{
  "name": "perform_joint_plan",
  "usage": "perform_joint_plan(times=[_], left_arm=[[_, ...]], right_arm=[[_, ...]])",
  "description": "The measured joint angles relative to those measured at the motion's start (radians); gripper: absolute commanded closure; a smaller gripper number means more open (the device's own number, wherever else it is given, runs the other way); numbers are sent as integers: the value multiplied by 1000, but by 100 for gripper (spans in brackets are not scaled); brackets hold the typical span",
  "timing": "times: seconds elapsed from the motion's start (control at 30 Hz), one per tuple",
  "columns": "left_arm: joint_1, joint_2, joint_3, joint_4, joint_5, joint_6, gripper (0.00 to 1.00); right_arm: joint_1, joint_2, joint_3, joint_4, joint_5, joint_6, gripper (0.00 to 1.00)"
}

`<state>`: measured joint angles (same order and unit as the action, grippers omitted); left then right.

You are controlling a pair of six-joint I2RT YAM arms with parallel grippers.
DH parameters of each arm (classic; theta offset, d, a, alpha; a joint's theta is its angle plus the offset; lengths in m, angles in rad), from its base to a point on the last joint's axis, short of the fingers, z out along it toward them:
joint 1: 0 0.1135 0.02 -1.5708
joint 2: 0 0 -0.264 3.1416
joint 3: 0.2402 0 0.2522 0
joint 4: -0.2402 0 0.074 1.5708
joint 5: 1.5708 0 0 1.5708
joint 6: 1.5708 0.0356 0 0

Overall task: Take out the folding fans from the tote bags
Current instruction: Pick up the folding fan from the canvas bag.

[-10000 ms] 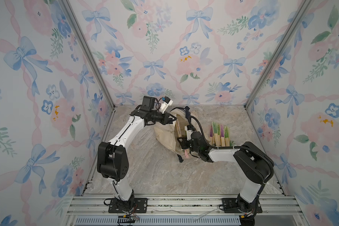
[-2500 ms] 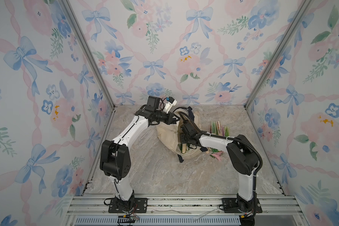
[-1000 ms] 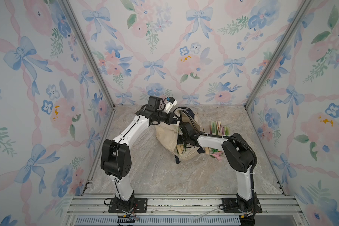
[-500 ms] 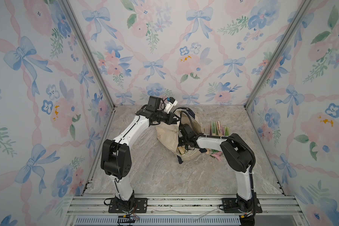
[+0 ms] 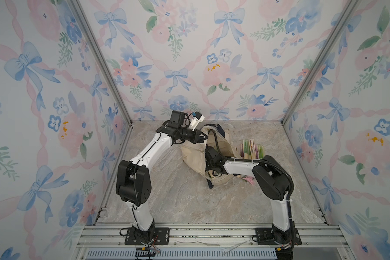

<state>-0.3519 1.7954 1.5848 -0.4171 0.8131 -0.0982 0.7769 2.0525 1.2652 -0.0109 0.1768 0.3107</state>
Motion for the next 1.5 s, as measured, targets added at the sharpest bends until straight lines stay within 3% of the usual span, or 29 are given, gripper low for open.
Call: perform_joint_plan(times=[0.53,0.83,1.17,1.5], left_arm=[[-8,0,0,1,29,0,100],[10,0,0,1,33,0,100],[58,0,0,3,33,0,100],[58,2,0,18,37,-12,100]], right_arm=[[-21,-228,-426,540,-185,3,82],[-23,-311,-541,690,-215,2,82],[-23,-500,-732,726,-206,-16,85],[-21,-867,-794,600,-188,-109,85]])
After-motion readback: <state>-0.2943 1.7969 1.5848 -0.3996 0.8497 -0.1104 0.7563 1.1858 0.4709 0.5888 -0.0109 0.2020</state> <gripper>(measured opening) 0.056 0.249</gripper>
